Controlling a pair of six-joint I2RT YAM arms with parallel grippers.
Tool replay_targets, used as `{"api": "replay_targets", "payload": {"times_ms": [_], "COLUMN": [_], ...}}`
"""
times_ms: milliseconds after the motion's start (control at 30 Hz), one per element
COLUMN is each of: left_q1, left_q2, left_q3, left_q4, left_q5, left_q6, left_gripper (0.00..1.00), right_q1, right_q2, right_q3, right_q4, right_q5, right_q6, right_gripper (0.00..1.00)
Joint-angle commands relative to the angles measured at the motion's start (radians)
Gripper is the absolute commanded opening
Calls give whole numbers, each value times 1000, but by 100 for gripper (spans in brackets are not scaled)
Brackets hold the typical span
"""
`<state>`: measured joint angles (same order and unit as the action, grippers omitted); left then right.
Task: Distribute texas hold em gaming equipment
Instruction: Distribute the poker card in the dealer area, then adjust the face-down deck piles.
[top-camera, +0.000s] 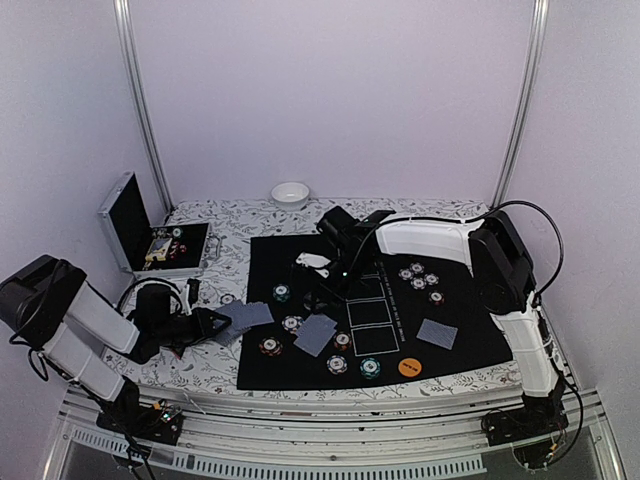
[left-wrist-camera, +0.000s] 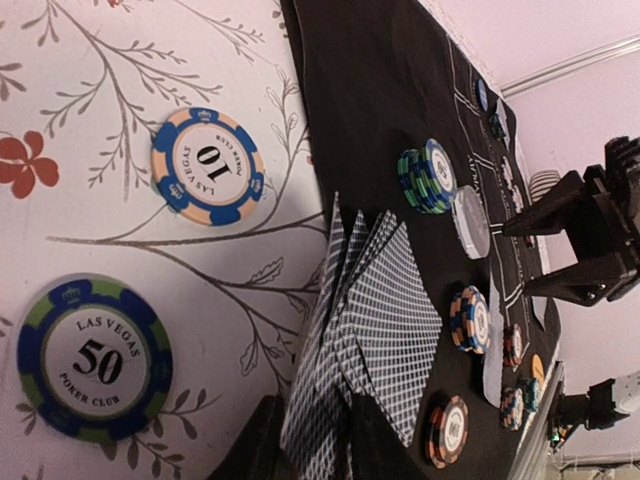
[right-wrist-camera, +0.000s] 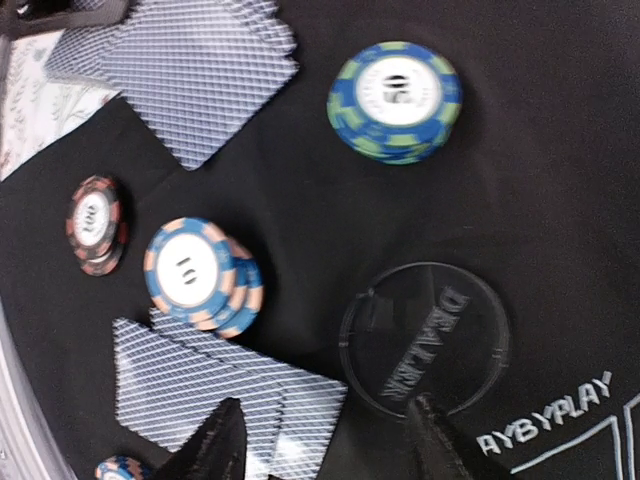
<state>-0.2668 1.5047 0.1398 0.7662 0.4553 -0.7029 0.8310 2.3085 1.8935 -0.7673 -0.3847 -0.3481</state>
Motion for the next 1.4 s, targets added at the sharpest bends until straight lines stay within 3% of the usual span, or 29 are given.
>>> {"api": "replay_targets", "payload": {"times_ms": [0, 133, 267, 433, 900, 1367], "left_q1": [9, 9, 8, 9, 9, 9], "left_q2": [-3, 0, 2, -5, 5, 32], "left_q3": [17, 19, 23, 27, 29, 30], "left_q4": [-10, -10, -10, -12, 4, 28], "left_q5": [4, 2, 5, 13, 13, 17], "left_q6": [18, 20, 19, 15, 13, 3], "left_gripper": [25, 26, 29, 30, 35, 35], "right_q1": [2, 3, 13, 42, 123, 140], "right_q2": [-74, -116, -90, 30, 127, 153], "right_q3": [31, 9, -53, 22, 9, 4], "right_q4": [79, 248, 504, 577, 601, 542], "right_q5": [152, 67, -70, -73, -8, 30], "right_q6": [50, 182, 494, 704, 819, 827], "right_gripper": [60, 62, 61, 52, 42, 43]}}
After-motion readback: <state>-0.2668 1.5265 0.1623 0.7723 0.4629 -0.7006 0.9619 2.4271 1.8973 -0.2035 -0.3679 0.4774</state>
